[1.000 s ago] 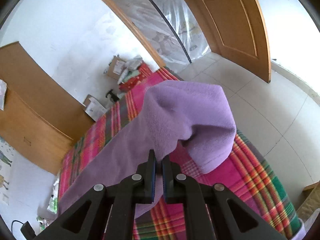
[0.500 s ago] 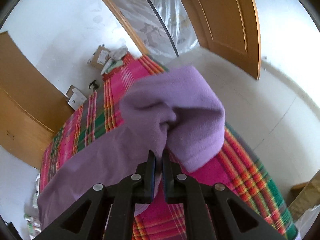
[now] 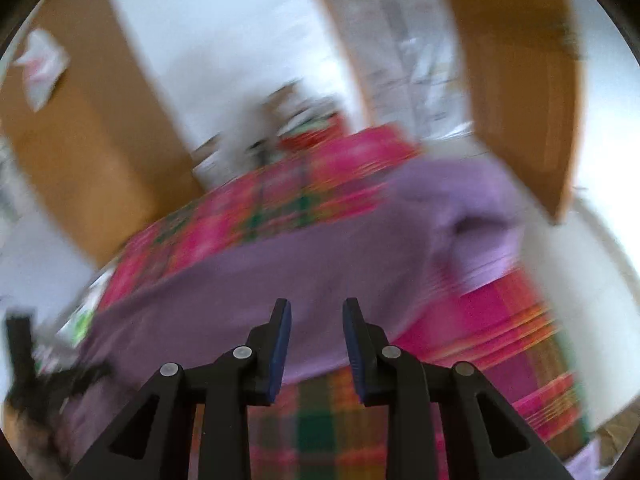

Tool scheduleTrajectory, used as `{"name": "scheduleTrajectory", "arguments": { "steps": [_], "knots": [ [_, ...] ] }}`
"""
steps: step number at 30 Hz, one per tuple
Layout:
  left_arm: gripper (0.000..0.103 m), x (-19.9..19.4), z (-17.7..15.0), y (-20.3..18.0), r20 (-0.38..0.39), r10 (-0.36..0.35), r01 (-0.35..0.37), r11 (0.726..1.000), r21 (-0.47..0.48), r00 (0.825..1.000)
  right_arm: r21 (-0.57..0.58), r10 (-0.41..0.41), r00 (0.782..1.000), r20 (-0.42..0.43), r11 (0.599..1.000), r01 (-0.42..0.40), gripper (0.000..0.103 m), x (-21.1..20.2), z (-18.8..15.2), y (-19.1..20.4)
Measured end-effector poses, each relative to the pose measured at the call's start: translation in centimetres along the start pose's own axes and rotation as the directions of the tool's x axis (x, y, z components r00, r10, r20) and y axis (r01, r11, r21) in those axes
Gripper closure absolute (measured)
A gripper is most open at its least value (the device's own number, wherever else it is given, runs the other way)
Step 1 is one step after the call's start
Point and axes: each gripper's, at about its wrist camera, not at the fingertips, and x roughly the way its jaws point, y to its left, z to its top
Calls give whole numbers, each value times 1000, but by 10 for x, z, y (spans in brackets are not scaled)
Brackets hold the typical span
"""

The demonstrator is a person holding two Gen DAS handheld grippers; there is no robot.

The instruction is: Fold clothes

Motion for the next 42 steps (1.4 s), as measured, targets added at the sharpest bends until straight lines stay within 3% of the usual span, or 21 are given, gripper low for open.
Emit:
{"name": "scheduleTrajectory", "arguments": {
  "steps": [2, 4, 5, 9, 12, 15, 19, 21, 23, 26, 27, 28, 29, 36, 40, 42],
  "knots": [
    [85, -3, 3, 5, 6, -25, 26, 999, -38, 1000, 5, 125, 988, -91, 992, -125, 76, 13, -14, 17],
    [85, -5, 4, 9, 17, -42, 43, 998, -53, 999, 54, 275, 938, -212, 961, -270, 76, 35, -29, 34],
    [85, -4, 5, 12, 15, -52, 53, 996, -69, 999, 52, 299, 925, -233, 954, -295, 76, 41, -33, 42],
    [85, -2, 5, 22, 12, -93, 94, 988, -122, 996, -9, 326, 899, -291, 939, -344, 72, 70, -47, 75],
    [85, -2, 4, 31, 21, -134, 136, 977, -165, 991, -90, 256, 917, -308, 951, -295, 71, 88, -51, 95],
    [85, -2, 6, 41, 41, -150, 155, 966, -209, 988, -147, 247, 929, -277, 944, -295, 65, 92, -48, 110],
    [85, -1, 7, 51, 49, -168, 175, 952, -250, 985, -8, 381, 881, -282, 917, -399, 64, 98, -42, 103],
    [85, -3, 4, 55, 51, -165, 172, 948, -268, 985, 76, 415, 870, -266, 909, -410, 63, 101, -38, 92],
    [85, -9, -1, 52, 59, -156, 166, 957, -240, 986, 167, 448, 860, -244, 893, -418, 63, 103, -34, 79],
    [85, -17, -12, 41, 50, -108, 115, 978, -173, 993, 238, 439, 875, -203, 889, -391, 67, 101, -28, 63],
    [85, -19, -15, 36, 47, -90, 96, 985, -146, 995, 253, 432, 882, -191, 889, -381, 74, 100, -26, 59],
    [85, -19, -18, 31, 45, -84, 89, 988, -126, 995, 267, 429, 885, -182, 888, -375, 96, 99, -24, 55],
    [85, -19, -20, 26, 43, -77, 81, 991, -107, 996, 282, 434, 883, -180, 882, -377, 99, 96, -22, 54],
    [78, -22, -34, -10, 54, -6, 4, 999, 36, 999, 371, 475, 865, -163, 842, -393, 99, 79, -15, 42],
    [71, -15, -36, -34, 64, 46, -54, 990, 129, 997, 368, 457, 876, -158, 850, -377, 99, 72, -19, 38],
    [70, -8, -36, -44, 70, 74, -85, 984, 158, 995, 392, 473, 868, -153, 835, -386, 99, 70, -23, 34]
  ]
}}
